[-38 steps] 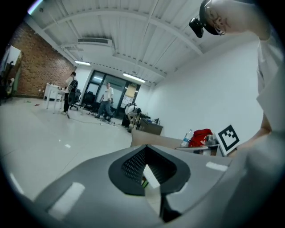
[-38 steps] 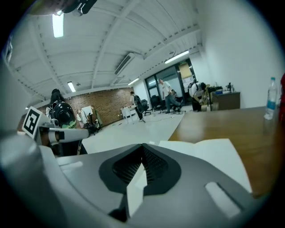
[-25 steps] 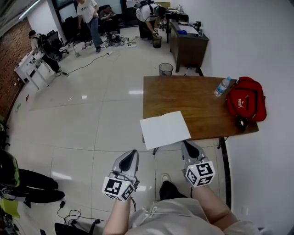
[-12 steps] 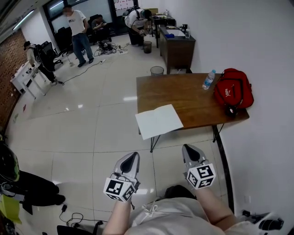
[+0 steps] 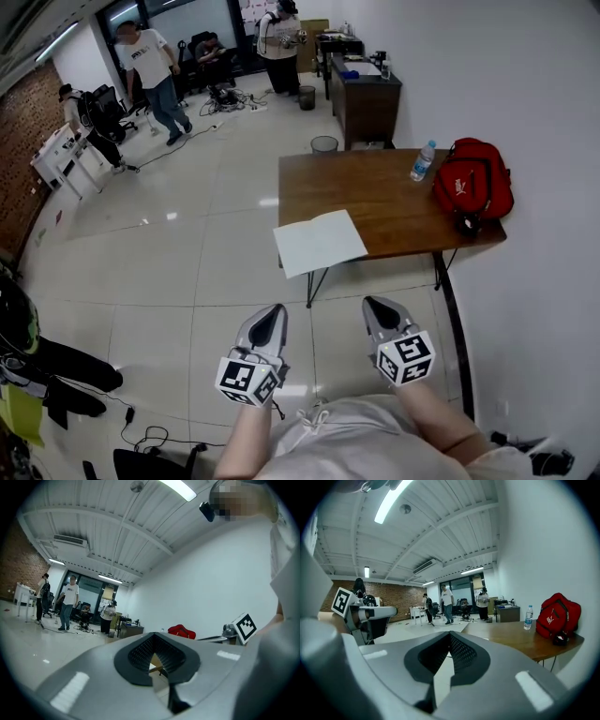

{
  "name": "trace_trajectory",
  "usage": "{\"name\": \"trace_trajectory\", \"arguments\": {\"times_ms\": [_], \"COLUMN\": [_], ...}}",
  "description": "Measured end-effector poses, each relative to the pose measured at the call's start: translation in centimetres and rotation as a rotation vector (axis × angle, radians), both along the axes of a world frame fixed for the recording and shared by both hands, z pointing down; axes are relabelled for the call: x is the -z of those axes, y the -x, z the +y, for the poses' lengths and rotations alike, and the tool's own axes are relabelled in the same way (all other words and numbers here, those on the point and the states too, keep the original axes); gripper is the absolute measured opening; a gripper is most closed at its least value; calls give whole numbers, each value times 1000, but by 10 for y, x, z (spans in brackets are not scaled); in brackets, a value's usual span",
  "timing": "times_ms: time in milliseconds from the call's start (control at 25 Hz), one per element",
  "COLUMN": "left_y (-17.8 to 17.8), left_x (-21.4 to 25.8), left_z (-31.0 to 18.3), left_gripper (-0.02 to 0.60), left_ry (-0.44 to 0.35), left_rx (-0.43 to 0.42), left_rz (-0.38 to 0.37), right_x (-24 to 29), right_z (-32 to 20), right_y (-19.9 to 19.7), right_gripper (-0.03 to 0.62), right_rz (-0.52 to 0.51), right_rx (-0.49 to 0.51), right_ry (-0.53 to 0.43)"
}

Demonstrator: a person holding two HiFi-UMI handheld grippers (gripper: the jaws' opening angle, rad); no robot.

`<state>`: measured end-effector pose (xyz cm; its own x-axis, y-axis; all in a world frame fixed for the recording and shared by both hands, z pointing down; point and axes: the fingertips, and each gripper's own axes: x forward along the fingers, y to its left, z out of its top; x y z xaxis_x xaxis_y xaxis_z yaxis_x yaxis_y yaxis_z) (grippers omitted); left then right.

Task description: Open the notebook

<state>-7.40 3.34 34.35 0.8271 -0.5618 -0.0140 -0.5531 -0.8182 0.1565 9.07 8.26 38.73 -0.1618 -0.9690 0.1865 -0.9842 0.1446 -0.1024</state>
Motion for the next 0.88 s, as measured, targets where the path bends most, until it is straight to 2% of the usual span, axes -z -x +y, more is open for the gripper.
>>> {"name": "trace_trajectory", "arguments": {"times_ms": [120, 280, 880], "left_y": [-11, -23, -24], "left_x": [-5, -11, -17], "left_z": [12, 23, 28], "left_gripper": [6, 6, 6], "left_ry": [9, 18, 31], "left_rx": [-2, -14, -4], "left_rz": [-4, -16, -28], "right_x": [-4, -9, -15], "right_z": [10, 19, 21], "right_y": [1, -9, -15], "right_gripper": [5, 5, 5], "right_rz": [15, 19, 2], "right_rx": [32, 26, 16], "right_ry": [5, 6, 12]}}
